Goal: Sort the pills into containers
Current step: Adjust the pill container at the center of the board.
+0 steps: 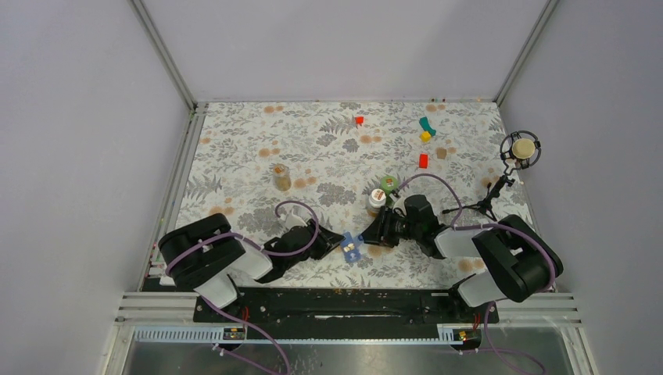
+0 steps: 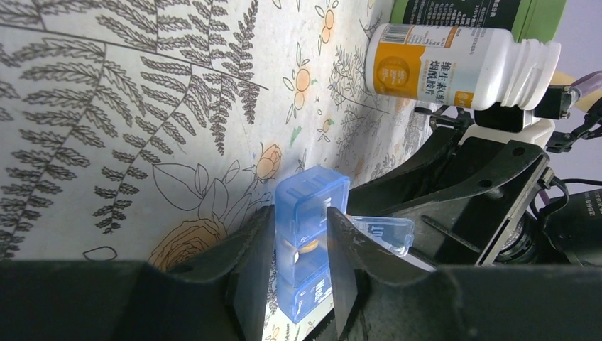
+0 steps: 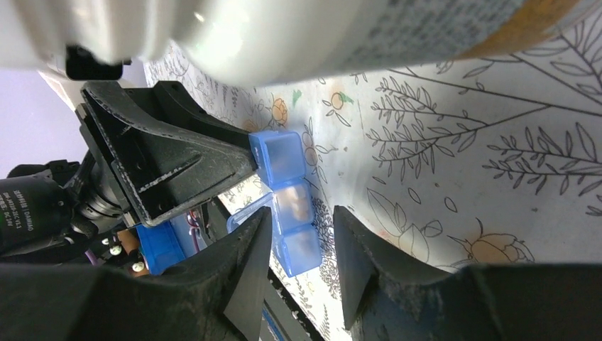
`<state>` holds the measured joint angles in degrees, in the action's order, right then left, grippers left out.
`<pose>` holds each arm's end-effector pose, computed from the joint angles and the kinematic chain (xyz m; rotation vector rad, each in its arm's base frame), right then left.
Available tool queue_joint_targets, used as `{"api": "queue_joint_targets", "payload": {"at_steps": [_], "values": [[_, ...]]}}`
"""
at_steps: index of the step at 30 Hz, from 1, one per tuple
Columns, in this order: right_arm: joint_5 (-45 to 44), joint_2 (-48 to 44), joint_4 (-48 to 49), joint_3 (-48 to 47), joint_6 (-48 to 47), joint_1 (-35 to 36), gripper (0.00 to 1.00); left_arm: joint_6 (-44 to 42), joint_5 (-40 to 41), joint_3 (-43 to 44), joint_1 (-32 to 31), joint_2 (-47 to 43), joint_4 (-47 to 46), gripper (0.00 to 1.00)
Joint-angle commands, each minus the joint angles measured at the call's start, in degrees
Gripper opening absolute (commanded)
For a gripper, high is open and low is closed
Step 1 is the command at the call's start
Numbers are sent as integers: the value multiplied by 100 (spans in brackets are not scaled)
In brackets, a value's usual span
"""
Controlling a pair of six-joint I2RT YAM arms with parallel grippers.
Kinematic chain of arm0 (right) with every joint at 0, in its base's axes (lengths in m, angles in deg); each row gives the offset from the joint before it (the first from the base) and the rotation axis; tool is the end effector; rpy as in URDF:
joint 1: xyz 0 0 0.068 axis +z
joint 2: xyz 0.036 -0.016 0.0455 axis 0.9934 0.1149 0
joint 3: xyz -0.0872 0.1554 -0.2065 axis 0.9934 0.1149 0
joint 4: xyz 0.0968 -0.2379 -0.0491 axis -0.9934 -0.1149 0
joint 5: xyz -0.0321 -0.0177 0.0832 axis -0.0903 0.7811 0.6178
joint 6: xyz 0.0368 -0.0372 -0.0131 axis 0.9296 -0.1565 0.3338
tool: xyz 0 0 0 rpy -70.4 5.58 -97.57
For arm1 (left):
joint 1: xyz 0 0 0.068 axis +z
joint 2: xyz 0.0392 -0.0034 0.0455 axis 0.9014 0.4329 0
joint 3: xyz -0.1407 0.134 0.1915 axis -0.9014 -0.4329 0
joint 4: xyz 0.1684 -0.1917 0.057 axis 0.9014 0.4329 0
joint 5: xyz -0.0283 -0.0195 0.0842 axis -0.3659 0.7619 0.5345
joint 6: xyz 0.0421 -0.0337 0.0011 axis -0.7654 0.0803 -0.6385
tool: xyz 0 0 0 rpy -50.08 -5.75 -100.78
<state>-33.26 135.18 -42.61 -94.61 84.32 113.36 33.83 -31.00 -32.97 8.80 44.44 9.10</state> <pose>0.1953 0.1342 0.1233 0.0258 2.3595 1.3433 0.1347 -0.1855 0.0975 -0.7190 2.2373 -1.2389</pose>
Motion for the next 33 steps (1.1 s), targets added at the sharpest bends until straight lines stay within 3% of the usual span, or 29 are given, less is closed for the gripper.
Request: {"api": "queue_joint_targets", "payload": {"at_steps": [1,8,27,33], "values": [[130,12,327,109,-62,62,45,-178,220,155,-56,-110,833,36],[-30,-123,17,25,-76,63,46,-487,209,537,-165,-131,1571,46],[-414,-239,-392,0,102,62,45,-1016,519,1217,-440,-163,3280,45],[-776,-732,-662,153,268,50,51,-1172,665,1330,-474,-288,3533,46]]}}
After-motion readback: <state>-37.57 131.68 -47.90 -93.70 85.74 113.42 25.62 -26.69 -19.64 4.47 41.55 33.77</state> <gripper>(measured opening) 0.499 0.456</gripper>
